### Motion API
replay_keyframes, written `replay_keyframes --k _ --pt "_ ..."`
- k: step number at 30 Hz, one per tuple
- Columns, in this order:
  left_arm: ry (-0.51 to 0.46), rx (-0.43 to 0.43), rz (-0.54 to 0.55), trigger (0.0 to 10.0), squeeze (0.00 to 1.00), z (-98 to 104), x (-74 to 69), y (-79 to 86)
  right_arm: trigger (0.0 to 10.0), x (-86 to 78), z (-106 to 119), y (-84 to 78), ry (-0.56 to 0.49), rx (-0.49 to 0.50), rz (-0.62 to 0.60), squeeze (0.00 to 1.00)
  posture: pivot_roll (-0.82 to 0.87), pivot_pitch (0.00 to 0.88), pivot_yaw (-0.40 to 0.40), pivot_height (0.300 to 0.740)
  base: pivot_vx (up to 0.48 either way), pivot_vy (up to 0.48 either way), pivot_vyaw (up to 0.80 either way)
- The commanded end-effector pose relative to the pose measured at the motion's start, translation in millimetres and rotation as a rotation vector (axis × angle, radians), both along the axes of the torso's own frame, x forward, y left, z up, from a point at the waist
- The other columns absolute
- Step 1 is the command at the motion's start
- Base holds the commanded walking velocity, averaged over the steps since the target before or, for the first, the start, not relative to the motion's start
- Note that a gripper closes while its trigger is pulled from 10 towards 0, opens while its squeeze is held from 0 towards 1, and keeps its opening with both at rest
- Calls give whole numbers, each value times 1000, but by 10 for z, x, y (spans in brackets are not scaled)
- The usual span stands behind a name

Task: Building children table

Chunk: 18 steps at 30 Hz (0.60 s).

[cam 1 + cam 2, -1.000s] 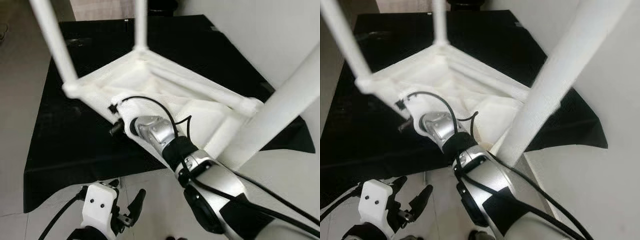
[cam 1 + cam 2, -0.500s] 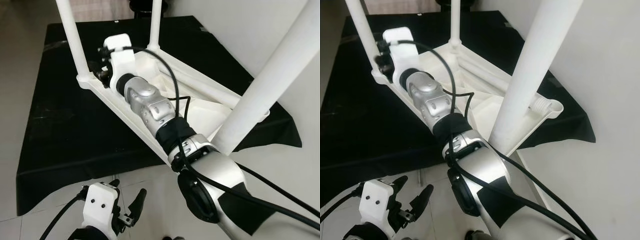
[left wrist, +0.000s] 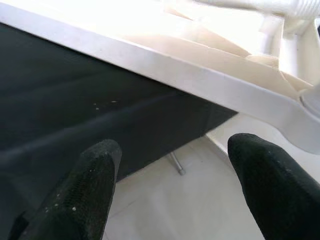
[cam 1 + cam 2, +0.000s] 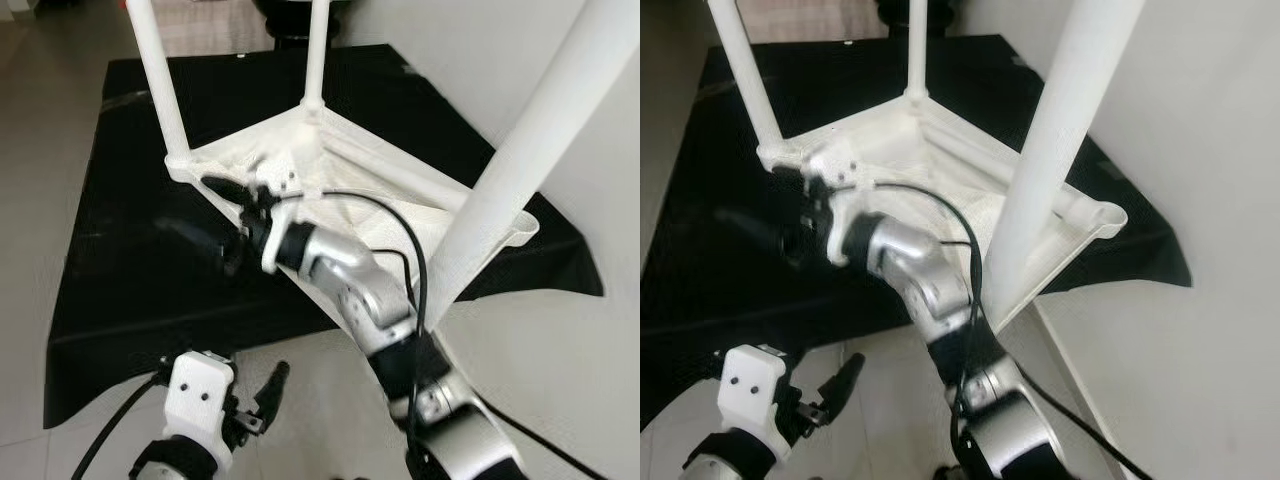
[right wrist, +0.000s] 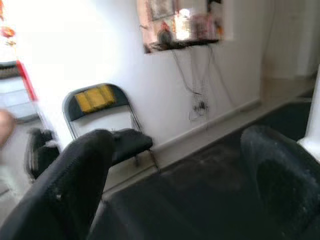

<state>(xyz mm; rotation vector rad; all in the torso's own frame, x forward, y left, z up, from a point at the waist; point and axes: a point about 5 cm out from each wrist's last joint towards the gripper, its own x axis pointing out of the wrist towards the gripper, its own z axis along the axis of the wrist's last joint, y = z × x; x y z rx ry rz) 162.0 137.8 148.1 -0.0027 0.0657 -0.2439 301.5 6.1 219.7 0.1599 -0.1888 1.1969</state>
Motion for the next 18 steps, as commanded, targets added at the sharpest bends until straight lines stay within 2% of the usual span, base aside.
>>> replay_keyframes --k 1,2,3,4,5,6,7,9,11,12,13,15,16,18 --pt "2 37 126 10000 0 -38 48 158 10000 -48 -121 -167 36 -24 -17 0 25 106 -67 740 0 0 0" --pt "2 37 126 10000 0 -38 48 158 10000 -48 -121 -167 36 -24 -17 0 25 106 -67 740 0 0 0" --pt "-1 53 188 10000 0 -42 74 234 10000 -66 -172 -270 51 -33 -39 0 23 104 -64 740 0 0 0" --pt "-1 53 188 10000 0 -42 74 234 10000 -66 -172 -270 51 -33 -39 0 23 104 -64 740 0 0 0" --pt "5 65 251 10000 0 -59 96 314 10000 -64 -201 -366 61 -37 -72 0 19 97 -58 740 0 0 0" --pt "5 65 251 10000 0 -59 96 314 10000 -64 -201 -366 61 -37 -72 0 19 97 -58 740 0 0 0" --pt "13 78 316 10000 0 -79 111 396 10000 -74 -212 -484 72 -36 -111 0 20 93 -55 740 0 0 0" --pt "13 78 316 10000 0 -79 111 396 10000 -74 -212 -484 72 -36 -111 0 20 93 -55 740 0 0 0" --pt "28 101 400 10000 0 -115 120 515 10000 -111 -239 -732 107 -11 -201 0 22 89 -53 740 0 0 0" --pt "28 101 400 10000 0 -115 120 515 10000 -111 -239 -732 107 -11 -201 0 22 89 -53 740 0 0 0" --pt "33 108 416 10000 0 -126 119 543 10000 -150 -277 -852 135 2 -240 0 20 88 -53 740 0 0 0" --pt "37 113 429 10000 0 -143 123 567 10000 -315 -372 -959 204 5 -205 0 13 88 -49 740 0 0 0" --pt "38 113 433 10000 0 -152 131 571 10000 -436 -384 -953 220 8 -134 0 9 85 -47 740 0 0 0" --pt "39 114 436 10000 0 -161 141 575 10000 -573 -383 -931 230 12 -51 0 7 83 -47 740 0 0 0"
